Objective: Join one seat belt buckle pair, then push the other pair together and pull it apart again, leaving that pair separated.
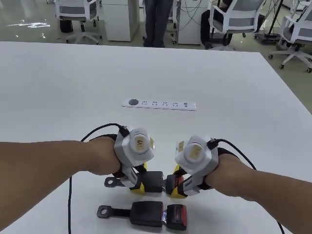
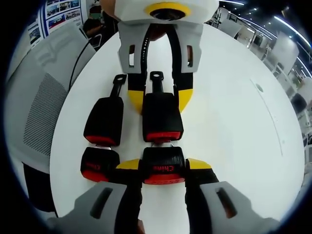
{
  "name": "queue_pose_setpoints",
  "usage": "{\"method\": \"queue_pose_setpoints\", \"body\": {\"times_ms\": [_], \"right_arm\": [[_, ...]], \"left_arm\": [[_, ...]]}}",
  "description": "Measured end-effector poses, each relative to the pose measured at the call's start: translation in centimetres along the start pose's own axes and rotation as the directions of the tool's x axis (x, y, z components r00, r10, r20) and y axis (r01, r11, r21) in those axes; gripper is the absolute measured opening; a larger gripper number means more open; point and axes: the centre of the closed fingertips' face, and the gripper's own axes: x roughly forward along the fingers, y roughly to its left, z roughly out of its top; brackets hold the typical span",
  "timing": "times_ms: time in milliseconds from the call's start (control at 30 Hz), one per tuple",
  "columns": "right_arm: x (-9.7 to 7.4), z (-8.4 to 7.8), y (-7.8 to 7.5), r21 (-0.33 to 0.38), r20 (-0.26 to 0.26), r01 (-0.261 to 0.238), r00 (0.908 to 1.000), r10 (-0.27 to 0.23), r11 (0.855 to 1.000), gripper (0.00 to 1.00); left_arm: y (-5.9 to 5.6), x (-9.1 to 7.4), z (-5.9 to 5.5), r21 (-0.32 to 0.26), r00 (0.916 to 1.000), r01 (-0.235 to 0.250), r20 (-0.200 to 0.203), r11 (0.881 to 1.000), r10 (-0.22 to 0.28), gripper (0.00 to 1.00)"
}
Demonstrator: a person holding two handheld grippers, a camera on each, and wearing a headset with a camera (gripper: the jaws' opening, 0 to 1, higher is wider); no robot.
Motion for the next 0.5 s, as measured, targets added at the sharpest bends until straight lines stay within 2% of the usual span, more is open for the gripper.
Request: {"method": "queue_pose_setpoints", "body": {"times_ms": [133, 367, 500], "right_arm": [[-0.9, -1.2, -0.1, 0.000, -0.014, 0.000, 0.9999, 0.000, 1.000, 0.32], [-1.1, -1.4, 0.0, -0.011, 0.006, 0.004, 1.0000, -0.004, 1.000, 0.32], [-1.7, -2.8, -0.5, 0.017, 0.003, 0.017, 0.9998, -0.017, 1.000, 0.33]], "left_arm": [[0.0, 0.0, 0.0, -0.006, 1.0000, -0.003, -0.002, 1.000, 0.003, 0.32], [0.0, 0.0, 0.0, -0.006, 1.0000, -0.002, -0.001, 1.000, 0.002, 0.32], [0.0, -0.1, -0.1, -0.005, 1.0000, -0.003, -0.005, 1.000, 0.003, 0.32]]}}
